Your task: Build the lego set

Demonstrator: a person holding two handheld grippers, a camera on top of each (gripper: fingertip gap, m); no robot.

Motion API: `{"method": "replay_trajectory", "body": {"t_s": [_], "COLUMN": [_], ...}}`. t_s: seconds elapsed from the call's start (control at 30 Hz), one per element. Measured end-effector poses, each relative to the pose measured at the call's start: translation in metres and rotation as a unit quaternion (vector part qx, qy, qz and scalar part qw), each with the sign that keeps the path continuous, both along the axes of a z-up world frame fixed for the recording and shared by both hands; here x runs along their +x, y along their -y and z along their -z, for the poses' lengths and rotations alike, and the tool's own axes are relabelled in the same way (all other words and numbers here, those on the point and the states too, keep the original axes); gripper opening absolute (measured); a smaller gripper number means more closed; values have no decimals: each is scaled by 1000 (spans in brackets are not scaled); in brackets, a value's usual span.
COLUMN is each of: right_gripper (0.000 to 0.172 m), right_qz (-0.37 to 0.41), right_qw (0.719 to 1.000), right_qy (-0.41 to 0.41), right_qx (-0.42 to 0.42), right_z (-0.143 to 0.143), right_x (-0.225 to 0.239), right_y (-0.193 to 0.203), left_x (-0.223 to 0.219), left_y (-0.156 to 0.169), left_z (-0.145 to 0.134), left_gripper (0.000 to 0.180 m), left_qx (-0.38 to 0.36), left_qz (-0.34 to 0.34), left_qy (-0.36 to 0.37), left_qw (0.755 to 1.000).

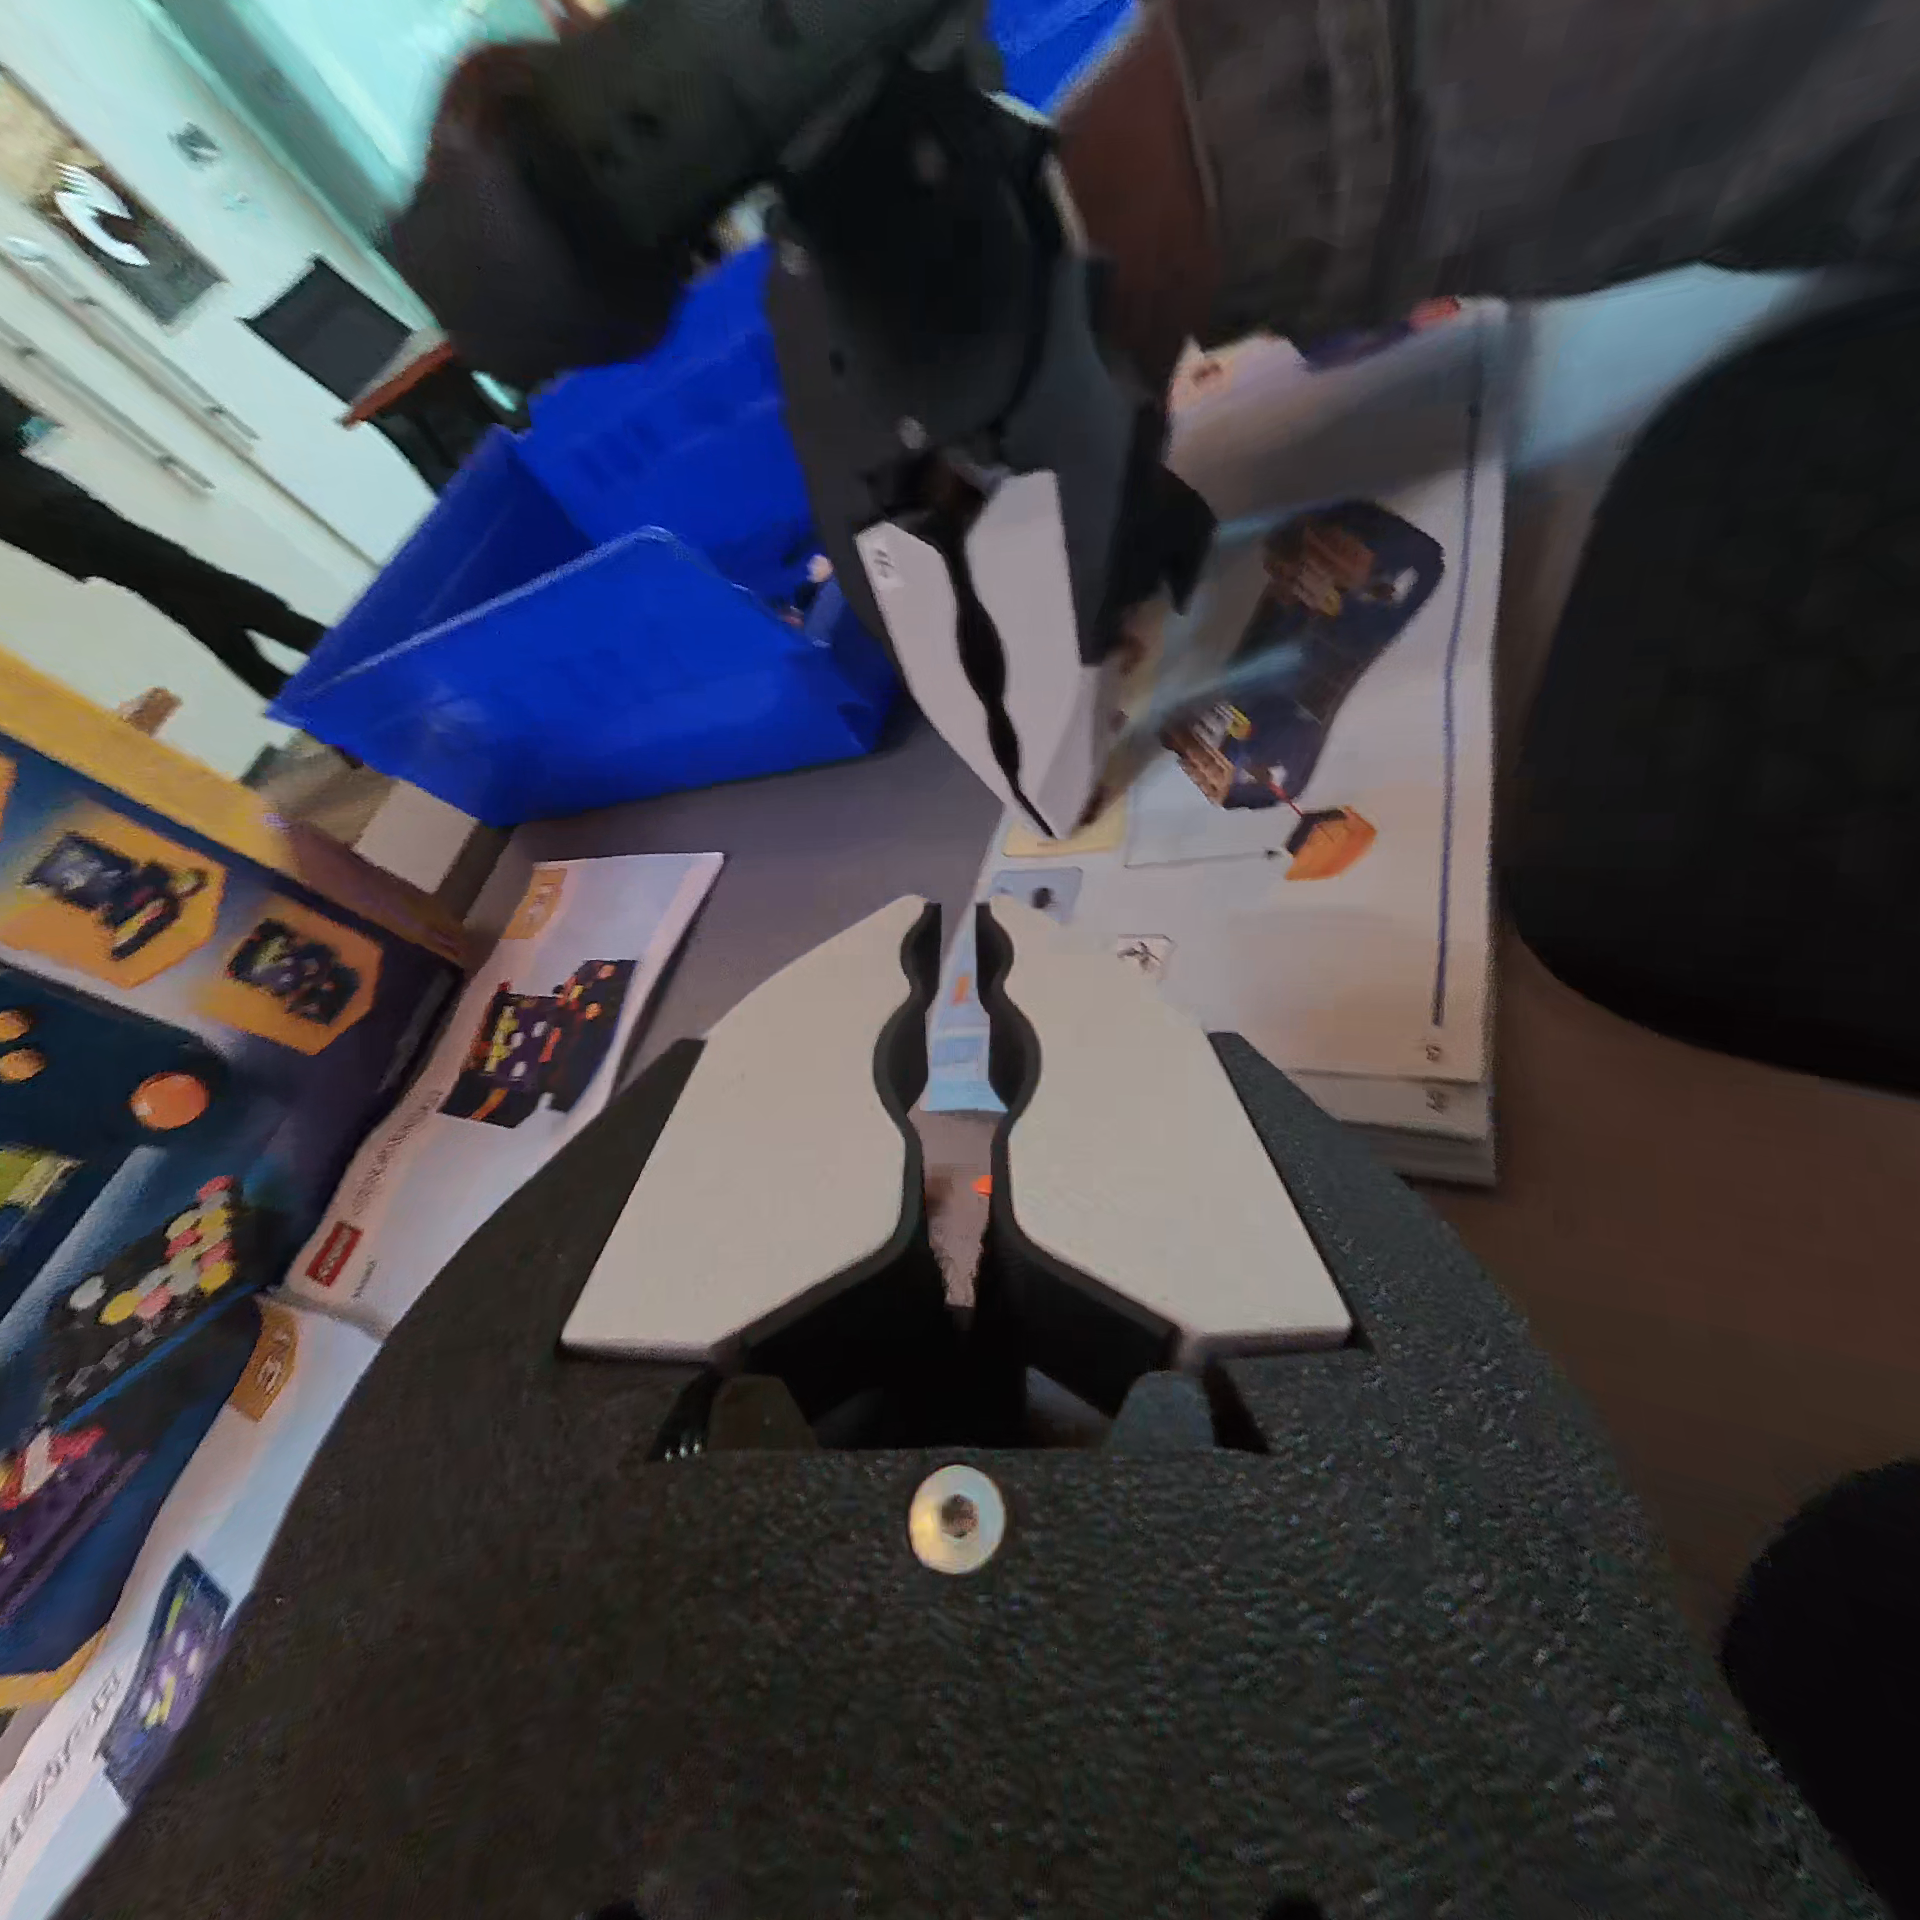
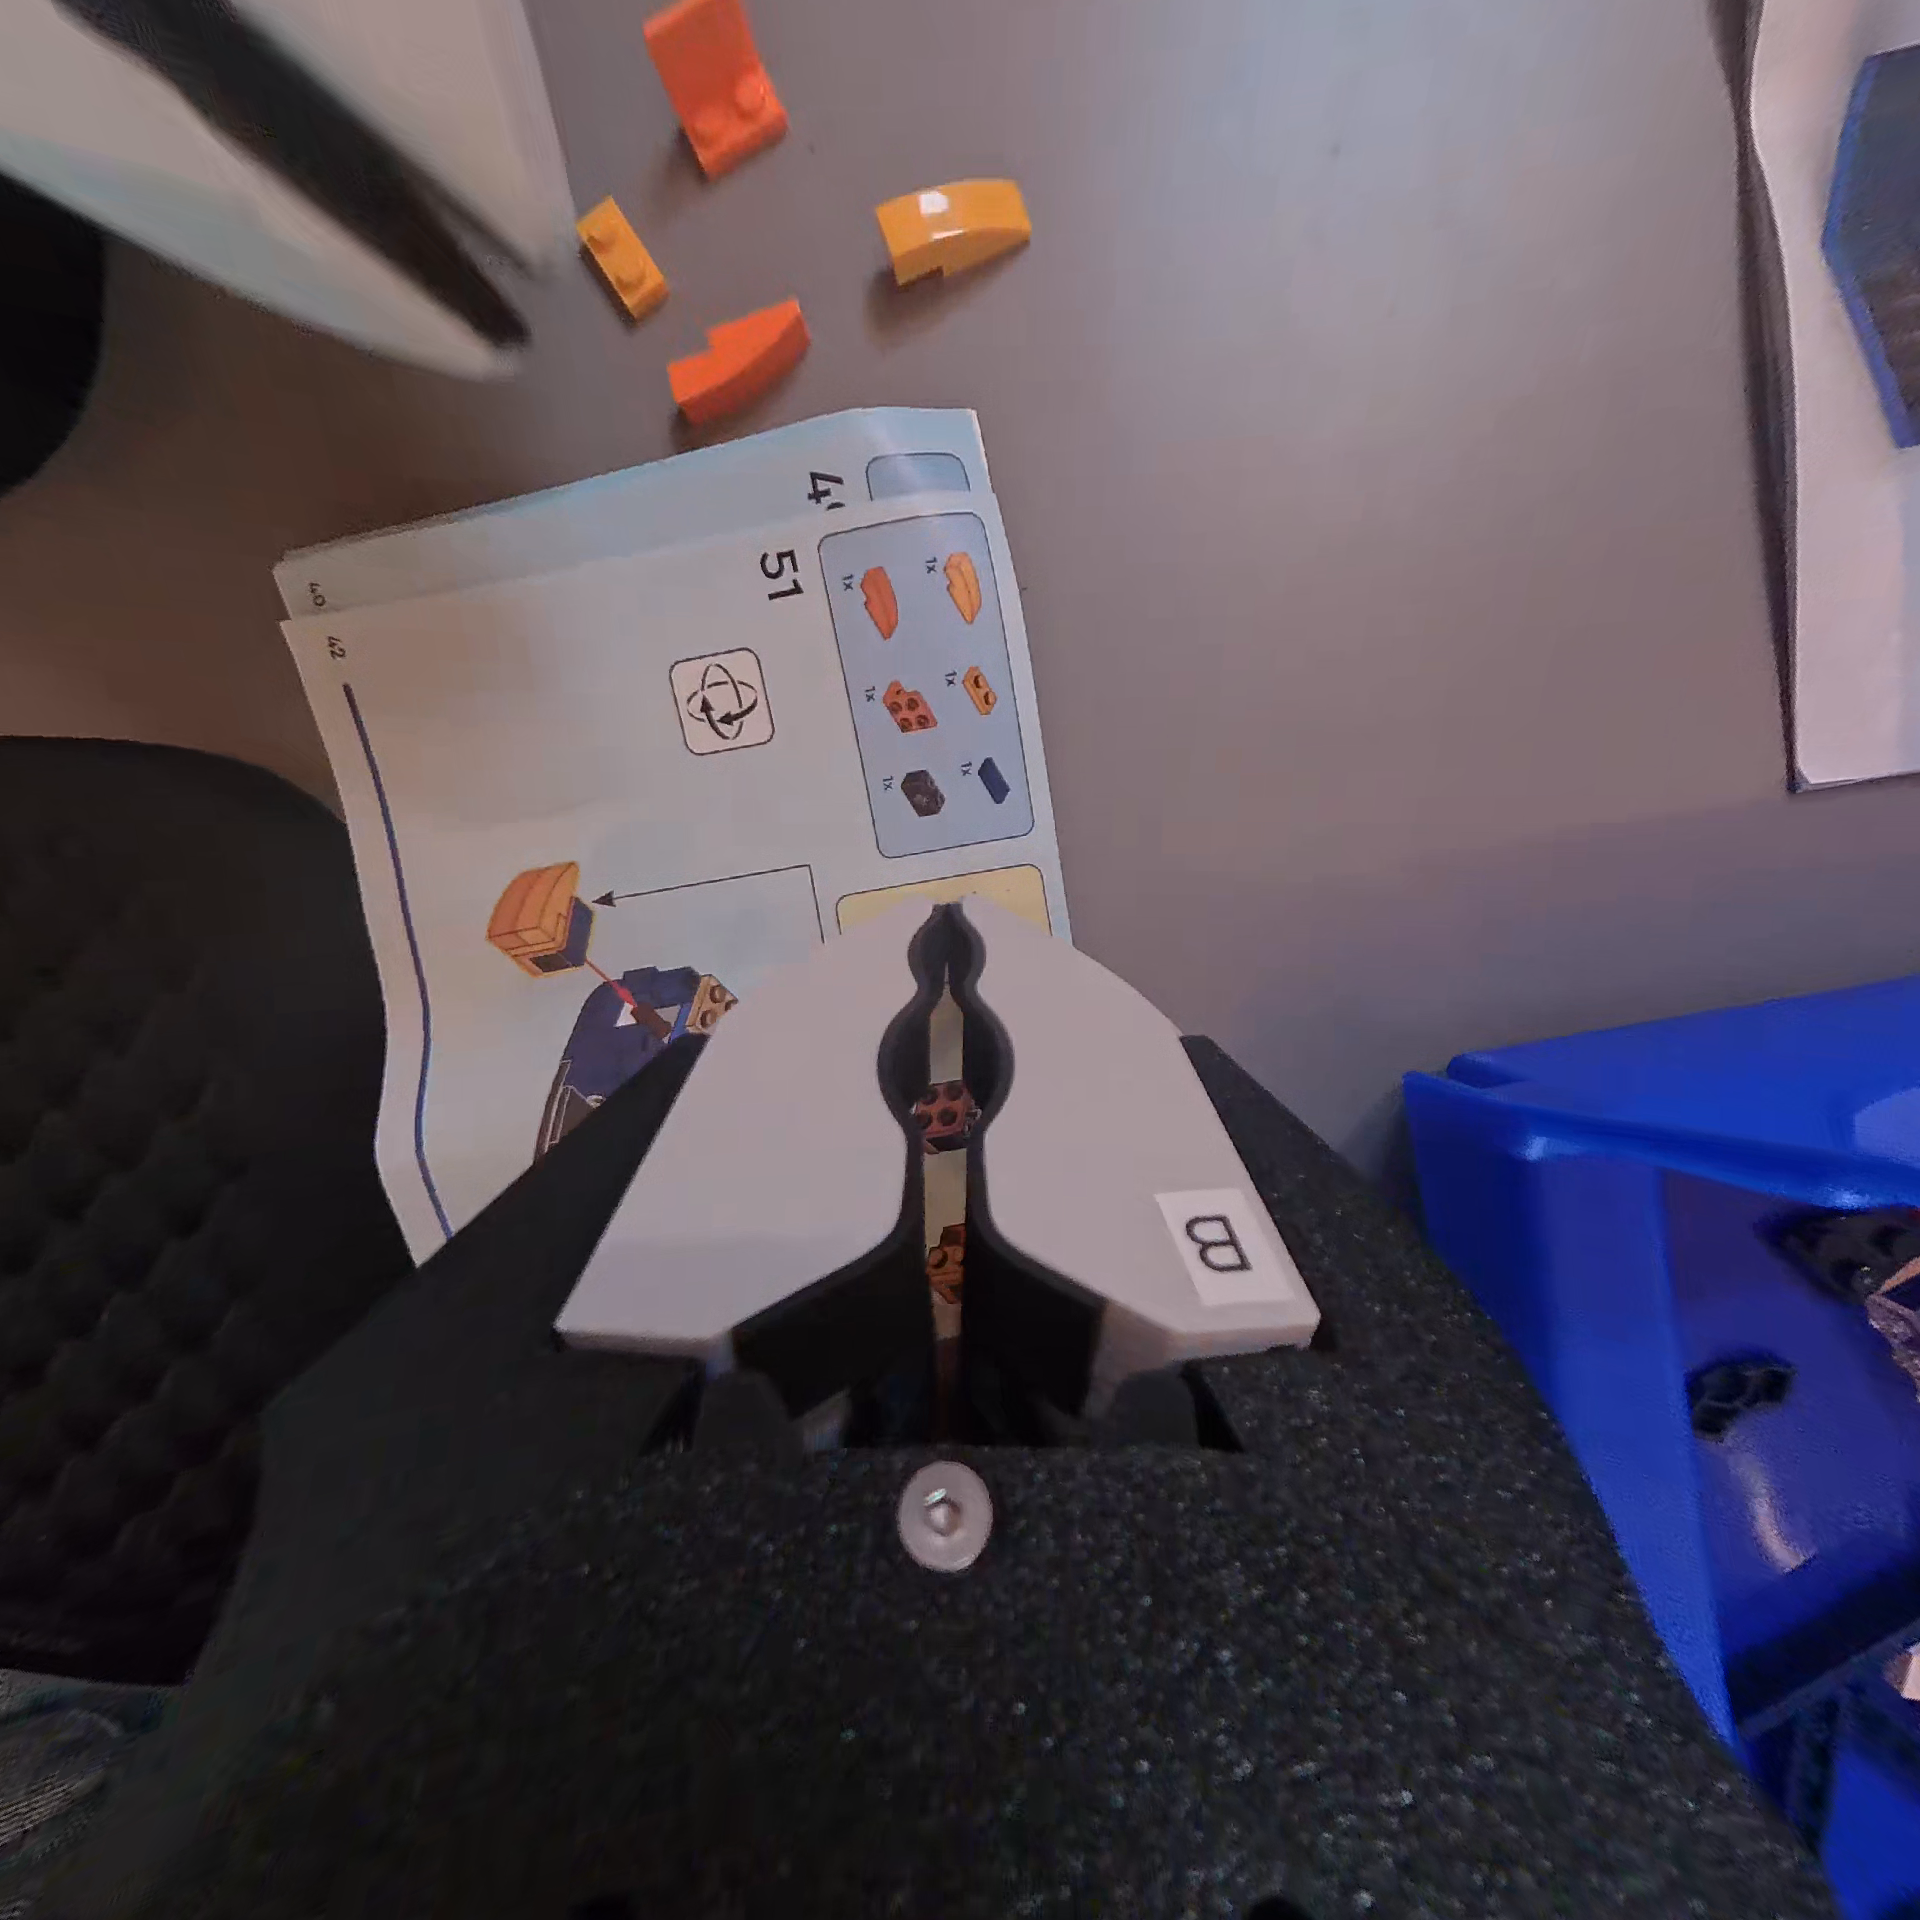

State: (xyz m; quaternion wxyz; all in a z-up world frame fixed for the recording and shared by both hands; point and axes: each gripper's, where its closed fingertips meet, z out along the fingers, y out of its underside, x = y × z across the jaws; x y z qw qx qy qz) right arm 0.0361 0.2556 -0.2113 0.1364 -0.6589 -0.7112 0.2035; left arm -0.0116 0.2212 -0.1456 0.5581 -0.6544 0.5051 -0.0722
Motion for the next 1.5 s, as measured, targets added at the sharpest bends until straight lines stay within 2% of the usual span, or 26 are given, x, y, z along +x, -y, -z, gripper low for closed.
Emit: {"method": "replay_trajectory", "body": {"t_s": [0.07, 0.13, 0.23, 0.33, 0.4, 0.47, 0.53, 0.6, 0.67, 0.7, 0.77, 0.83, 0.93, 1.03, 1.17, 1.27, 1.33, 1.5], "right_gripper": [0, 0, 2, 8, 12, 26, 48, 60, 61, 55, 45, 36, 24, 20, 20, 20, 12, 12], "right_qz": [-20, -44, -7, 80, 179, 258, 299, 348, 394, 414, 432, 408, 353, 324, 288, 281, 288, 291], "right_qw": [1000, 998, 986, 952, 929, 910, 901, 883, 858, 849, 848, 874, 928, 946, 957, 959, 956, 955], "right_qy": [2, -32, -166, -293, -313, -308, -300, -304, -321, -324, -306, -261, -116, 6, 28, 41, 43, 46], "right_qx": [5, 20, 14, 43, 88, 105, 94, 88, 70, 55, 11, -28, -32, -13, 28, 22, 32, 40], "right_z": [-3, -20, -80, -146, -175, -192, -201, -206, -204, -199, -179, -149, -82, -32, -21, -15, -13, -11], "right_x": [3, 11, 20, 38, 59, 78, 91, 103, 110, 111, 104, 89, 78, 77, 61, 58, 60, 62], "right_y": [2, 1, -12, -51, -93, -125, -141, -162, -184, -195, -210, -212, -205, -205, -207, -203, -207, -209], "left_x": [5, 8, 11, 4, 1, 3, 4, 5, 5, 5, 2, -1, -3, -4, -7, -10, -10, -10], "left_y": [4, 9, 12, 5, 1, 0, -1, 0, 0, 0, -2, -3, -3, -2, -2, -2, -2, 0], "left_z": [15, 25, 29, 23, 11, -2, -13, -21, -26, -27, -27, -26, -28, -30, -28, -28, -28, -28], "left_gripper": [6, 6, 6, 5, 5, 6, 6, 6, 6, 6, 6, 6, 6, 6, 6, 6, 6, 6], "left_qx": [-13, -29, -31, 4, 49, 89, 117, 139, 155, 159, 162, 161, 168, 174, 175, 174, 173, 175], "left_qz": [8, 14, 21, -5, -21, -31, -41, -46, -50, -52, -58, -62, -68, -67, -71, -74, -74, -73], "left_qy": [-50, -81, -96, -113, -115, -104, -89, -75, -69, -67, -64, -63, -63, -65, -73, -75, -75, -80], "left_qw": [999, 996, 995, 994, 992, 990, 988, 986, 984, 984, 983, 983, 981, 980, 979, 979, 979, 979]}}
